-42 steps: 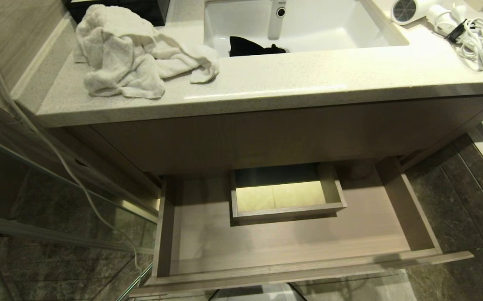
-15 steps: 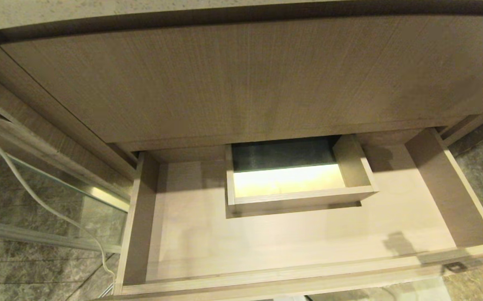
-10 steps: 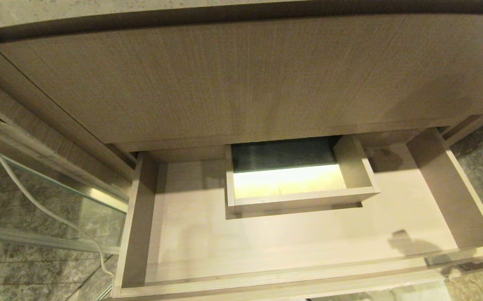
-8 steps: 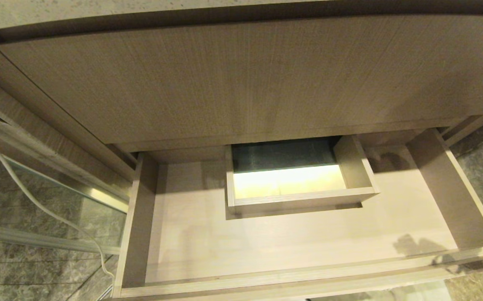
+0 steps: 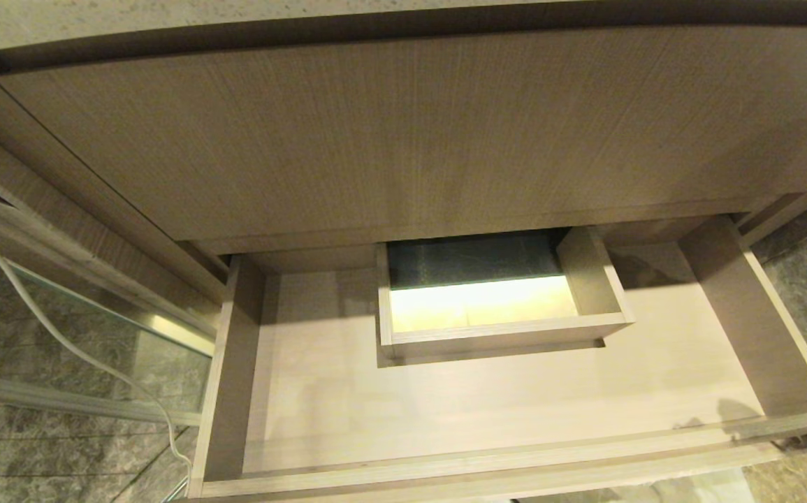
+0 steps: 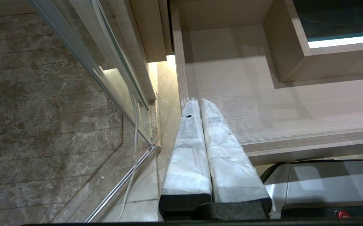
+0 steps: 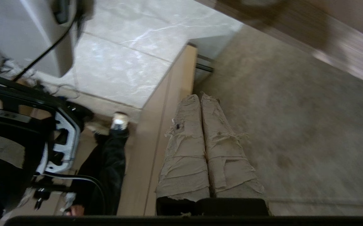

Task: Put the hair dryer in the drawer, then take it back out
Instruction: Close the drawer

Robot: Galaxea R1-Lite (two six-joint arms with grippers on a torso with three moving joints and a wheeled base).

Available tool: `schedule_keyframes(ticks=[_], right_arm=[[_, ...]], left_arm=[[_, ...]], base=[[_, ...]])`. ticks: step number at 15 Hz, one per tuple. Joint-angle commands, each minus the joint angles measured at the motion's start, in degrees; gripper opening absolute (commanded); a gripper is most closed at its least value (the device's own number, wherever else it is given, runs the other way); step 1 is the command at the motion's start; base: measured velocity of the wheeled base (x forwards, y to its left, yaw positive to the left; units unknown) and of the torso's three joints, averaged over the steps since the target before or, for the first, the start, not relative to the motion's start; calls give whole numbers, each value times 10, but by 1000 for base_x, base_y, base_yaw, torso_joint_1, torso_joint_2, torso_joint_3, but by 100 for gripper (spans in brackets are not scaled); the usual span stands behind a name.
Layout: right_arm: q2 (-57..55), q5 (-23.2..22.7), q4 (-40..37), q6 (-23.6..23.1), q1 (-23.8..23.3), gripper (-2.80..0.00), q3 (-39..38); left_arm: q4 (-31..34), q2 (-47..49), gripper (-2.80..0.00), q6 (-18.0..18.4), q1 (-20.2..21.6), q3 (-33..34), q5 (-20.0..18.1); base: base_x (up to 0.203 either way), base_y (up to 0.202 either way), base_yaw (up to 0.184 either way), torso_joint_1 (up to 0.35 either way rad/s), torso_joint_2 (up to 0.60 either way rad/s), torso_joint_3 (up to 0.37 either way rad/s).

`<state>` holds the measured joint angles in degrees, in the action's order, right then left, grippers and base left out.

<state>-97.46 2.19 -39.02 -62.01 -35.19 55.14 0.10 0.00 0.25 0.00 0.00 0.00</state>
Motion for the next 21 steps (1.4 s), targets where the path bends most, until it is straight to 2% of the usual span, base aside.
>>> schedule_keyframes(ticks=[1,7,12,14,17,19,21], right_arm=[[-41,1,2,-2,3,-280,-4],[-80,-5,16,5,20,-280,5],[-96,-32,62,64,50,-280,22],[-97,-75,78,90,67,-280,42],[-97,-113,104,105,81,-280,61],[-96,-186,156,130,89,-280,85],[-97,-226,237,178,101,-280,99]], left_arm=[[0,0,-280,0,0,0,0],[0,0,-280,0,0,0,0],[0,0,-280,0,0,1,0],[0,-1,-280,0,0,1,0],[0,0,-280,0,0,1,0],[0,-1,-280,0,0,0,0],[0,0,-280,0,0,0,0]], base=[[0,0,0,0,0,0],[0,0,0,0,0,0],[0,0,0,0,0,0],[0,0,0,0,0,0],[0,0,0,0,0,0],[0,0,0,0,0,0],[0,0,0,0,0,0]])
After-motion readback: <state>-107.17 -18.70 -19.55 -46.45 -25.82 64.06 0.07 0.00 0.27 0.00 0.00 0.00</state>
